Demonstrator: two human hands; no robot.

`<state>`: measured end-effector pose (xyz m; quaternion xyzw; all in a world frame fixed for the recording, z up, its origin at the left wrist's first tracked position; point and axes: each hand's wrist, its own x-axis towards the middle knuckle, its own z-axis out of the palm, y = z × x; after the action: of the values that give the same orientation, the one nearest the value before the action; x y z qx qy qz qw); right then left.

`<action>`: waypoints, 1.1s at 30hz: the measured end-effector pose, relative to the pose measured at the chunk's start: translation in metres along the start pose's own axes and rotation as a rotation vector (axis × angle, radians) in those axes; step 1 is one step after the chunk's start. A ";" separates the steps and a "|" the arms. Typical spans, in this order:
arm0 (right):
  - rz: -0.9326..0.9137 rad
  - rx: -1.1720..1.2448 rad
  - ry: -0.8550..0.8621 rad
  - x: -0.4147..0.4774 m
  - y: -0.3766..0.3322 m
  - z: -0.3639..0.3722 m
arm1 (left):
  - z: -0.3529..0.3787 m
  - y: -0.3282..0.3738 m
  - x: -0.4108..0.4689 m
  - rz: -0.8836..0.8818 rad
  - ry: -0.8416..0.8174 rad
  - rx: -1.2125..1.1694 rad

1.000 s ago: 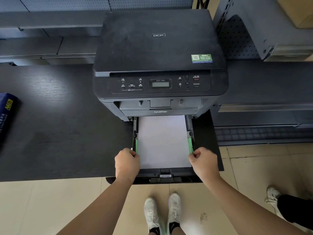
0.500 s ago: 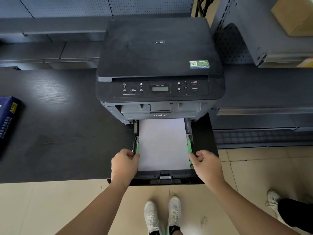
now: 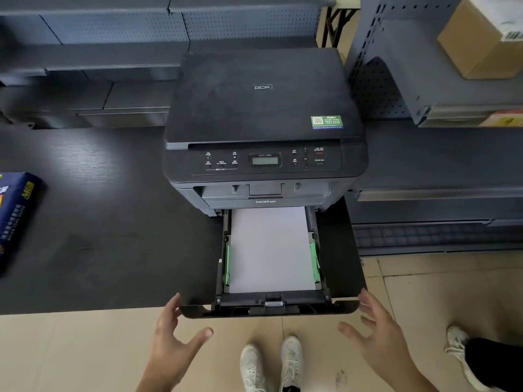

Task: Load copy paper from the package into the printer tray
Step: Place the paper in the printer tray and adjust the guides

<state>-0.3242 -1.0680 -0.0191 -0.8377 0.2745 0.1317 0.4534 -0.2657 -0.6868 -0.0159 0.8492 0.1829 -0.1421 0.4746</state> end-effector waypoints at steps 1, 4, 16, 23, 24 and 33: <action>0.022 0.022 0.013 0.000 0.001 0.006 | 0.005 -0.001 -0.002 -0.017 -0.001 -0.012; 0.063 0.103 0.090 0.005 0.002 0.019 | 0.018 -0.007 0.003 -0.116 0.072 -0.037; -0.039 0.150 0.222 0.025 -0.017 0.028 | 0.022 0.018 0.026 -0.179 0.192 -0.040; -0.088 0.169 0.246 0.075 -0.048 0.028 | 0.025 0.053 0.073 -0.144 0.216 -0.032; -0.092 0.174 0.250 0.083 -0.052 0.029 | 0.026 0.056 0.081 -0.143 0.220 -0.032; -0.132 0.079 0.305 0.147 -0.093 0.028 | 0.037 0.088 0.146 -0.021 0.206 -0.011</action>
<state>-0.1495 -1.0543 -0.0397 -0.8457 0.2893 -0.0377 0.4469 -0.0985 -0.7358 -0.0289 0.8547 0.2404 -0.0583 0.4564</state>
